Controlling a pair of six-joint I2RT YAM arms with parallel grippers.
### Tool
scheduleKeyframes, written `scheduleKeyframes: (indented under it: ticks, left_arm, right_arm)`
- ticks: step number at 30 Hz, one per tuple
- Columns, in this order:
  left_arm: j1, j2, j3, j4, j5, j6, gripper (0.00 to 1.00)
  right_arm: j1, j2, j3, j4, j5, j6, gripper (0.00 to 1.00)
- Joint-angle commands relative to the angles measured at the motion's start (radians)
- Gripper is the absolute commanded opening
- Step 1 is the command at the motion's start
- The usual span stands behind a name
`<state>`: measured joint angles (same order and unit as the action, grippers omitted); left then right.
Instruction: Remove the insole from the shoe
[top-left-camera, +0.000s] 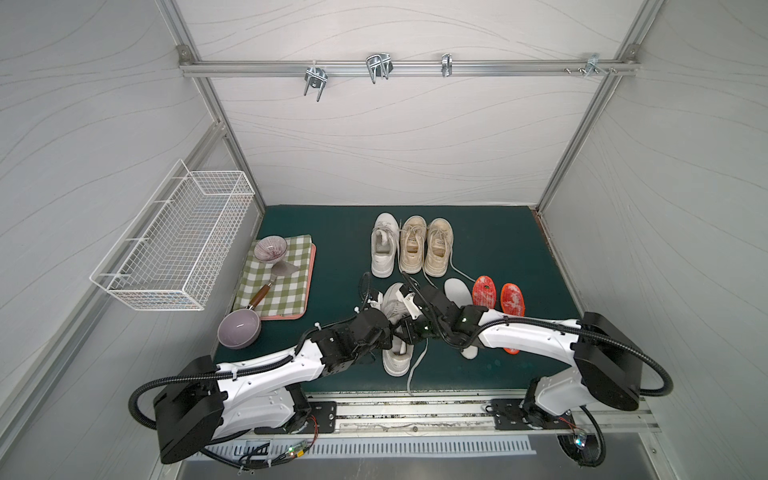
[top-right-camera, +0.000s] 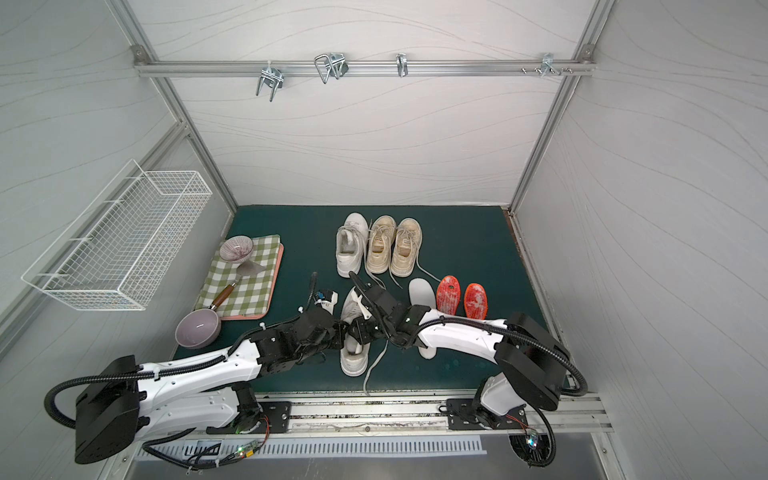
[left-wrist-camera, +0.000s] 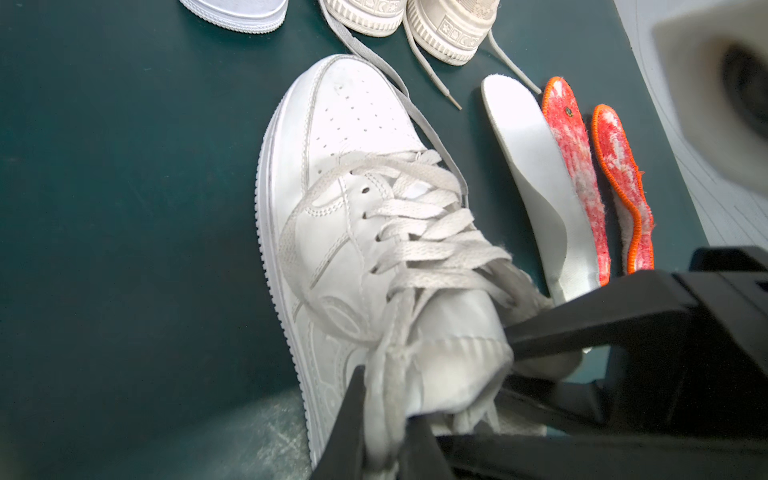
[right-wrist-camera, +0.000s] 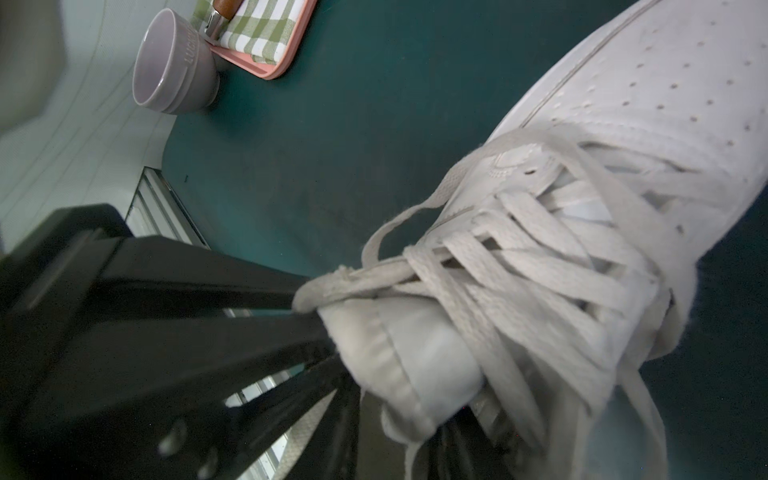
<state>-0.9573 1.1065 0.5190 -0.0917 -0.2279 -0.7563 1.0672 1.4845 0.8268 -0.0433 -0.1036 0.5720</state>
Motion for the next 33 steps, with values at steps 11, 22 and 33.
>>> scheduleKeyframes:
  ticks: [11,22,33]
  left_arm:
    - [0.003,-0.059,0.023,0.133,-0.055,-0.038,0.00]
    - [0.034,-0.105,0.003,0.106,-0.075,-0.049,0.00]
    - [0.051,-0.138,-0.015,0.084,-0.087,-0.058,0.00]
  right_arm:
    - [0.028,0.038,-0.032,-0.064,0.072,-0.038,0.08]
    - [0.057,0.051,-0.026,-0.102,0.078,-0.052,0.26]
    - [0.074,0.079,-0.016,-0.125,0.105,-0.052,0.16]
